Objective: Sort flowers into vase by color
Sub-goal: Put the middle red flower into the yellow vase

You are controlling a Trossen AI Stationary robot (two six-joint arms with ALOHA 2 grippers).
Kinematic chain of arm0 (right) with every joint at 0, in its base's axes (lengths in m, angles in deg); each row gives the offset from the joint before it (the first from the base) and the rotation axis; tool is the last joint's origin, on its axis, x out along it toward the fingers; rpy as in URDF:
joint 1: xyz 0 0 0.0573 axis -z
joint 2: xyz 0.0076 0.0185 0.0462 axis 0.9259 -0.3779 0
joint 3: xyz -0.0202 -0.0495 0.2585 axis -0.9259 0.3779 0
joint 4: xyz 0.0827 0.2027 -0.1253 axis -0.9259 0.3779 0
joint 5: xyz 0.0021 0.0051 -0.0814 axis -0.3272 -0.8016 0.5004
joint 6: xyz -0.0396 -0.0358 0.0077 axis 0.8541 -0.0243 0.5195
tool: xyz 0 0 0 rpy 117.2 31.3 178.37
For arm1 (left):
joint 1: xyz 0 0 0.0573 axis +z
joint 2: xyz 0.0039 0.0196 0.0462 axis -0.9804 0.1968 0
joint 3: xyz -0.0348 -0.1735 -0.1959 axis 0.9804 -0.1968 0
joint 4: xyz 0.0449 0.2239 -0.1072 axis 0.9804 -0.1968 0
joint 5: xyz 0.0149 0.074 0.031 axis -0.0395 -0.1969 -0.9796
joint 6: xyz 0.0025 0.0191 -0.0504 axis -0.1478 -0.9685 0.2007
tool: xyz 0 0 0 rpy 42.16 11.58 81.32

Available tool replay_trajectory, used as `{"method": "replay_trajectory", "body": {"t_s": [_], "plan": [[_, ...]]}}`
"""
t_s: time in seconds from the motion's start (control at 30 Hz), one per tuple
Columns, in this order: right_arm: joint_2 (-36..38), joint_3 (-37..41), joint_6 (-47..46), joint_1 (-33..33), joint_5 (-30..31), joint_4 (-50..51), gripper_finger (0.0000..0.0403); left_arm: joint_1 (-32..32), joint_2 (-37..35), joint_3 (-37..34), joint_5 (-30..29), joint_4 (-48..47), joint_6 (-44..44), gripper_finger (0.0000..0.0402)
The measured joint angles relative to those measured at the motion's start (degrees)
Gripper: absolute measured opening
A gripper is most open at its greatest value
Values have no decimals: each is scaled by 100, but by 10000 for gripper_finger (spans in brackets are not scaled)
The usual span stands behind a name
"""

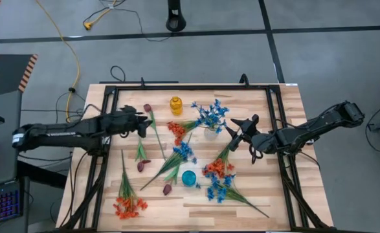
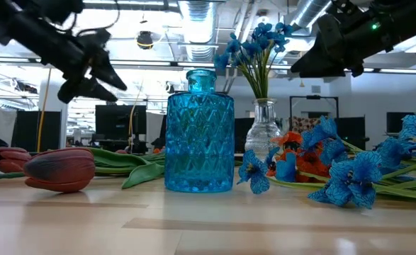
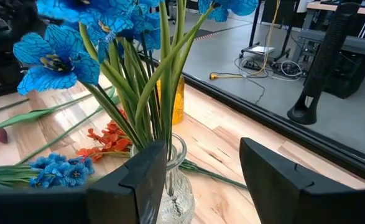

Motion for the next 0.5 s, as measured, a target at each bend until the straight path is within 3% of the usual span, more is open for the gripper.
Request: {"method": "replay_trajectory", "body": {"t_s": [0.27, 0.5], "plan": [[0, 0, -2, 1, -2, 203, 230, 2, 1273, 747, 34, -628, 175, 193], [0, 0, -5, 0, -4, 205, 230, 377, 2018, 1130, 671, -1164, 669, 194]]}}
